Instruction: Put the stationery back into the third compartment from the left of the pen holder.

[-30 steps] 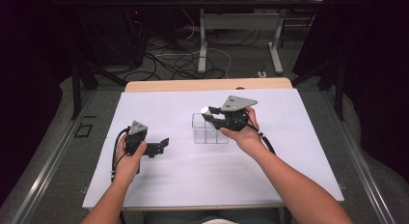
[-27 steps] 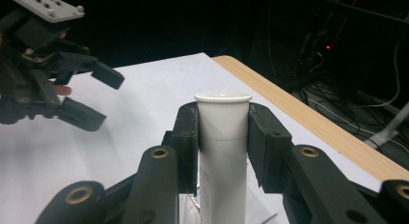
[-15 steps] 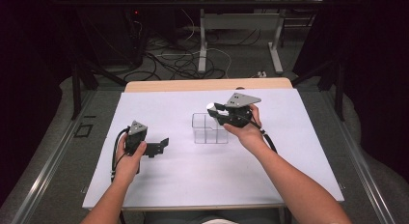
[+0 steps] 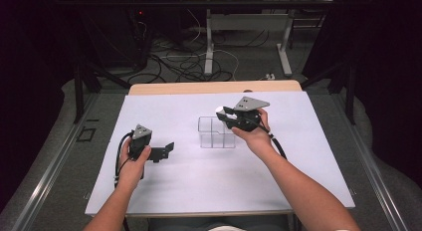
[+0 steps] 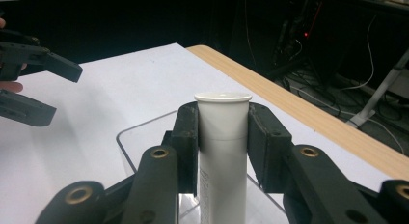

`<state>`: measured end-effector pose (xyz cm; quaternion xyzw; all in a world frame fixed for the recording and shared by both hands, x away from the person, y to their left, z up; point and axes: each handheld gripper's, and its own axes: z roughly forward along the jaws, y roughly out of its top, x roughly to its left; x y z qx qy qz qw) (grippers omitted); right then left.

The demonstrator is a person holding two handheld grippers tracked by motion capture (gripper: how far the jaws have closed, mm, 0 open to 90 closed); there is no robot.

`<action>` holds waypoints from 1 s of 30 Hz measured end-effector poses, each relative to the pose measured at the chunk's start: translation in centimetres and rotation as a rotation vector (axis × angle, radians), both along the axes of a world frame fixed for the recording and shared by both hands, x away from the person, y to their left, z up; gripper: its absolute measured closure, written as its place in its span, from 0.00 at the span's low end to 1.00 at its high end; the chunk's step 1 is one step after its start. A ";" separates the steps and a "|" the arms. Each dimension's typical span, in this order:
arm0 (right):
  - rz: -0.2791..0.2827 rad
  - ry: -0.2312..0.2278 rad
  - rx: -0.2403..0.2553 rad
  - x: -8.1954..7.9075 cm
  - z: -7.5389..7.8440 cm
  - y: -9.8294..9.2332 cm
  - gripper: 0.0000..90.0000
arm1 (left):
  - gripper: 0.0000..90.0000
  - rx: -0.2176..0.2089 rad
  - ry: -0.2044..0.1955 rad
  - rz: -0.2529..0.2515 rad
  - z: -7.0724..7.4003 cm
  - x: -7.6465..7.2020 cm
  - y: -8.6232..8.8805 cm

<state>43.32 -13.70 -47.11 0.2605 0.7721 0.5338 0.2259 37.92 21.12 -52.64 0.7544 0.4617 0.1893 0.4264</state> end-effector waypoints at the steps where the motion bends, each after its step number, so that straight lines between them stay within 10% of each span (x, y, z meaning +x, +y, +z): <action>1: -0.001 0.004 0.007 0.1 -0.2 -0.1 0.74 | 0.00 0.001 0.000 0.000 0.0 0.0 0.0; 30: -0.002 0.091 -0.018 -0.1 -3.2 -0.7 0.74 | 0.00 -0.002 0.003 0.002 0.0 0.0 -0.2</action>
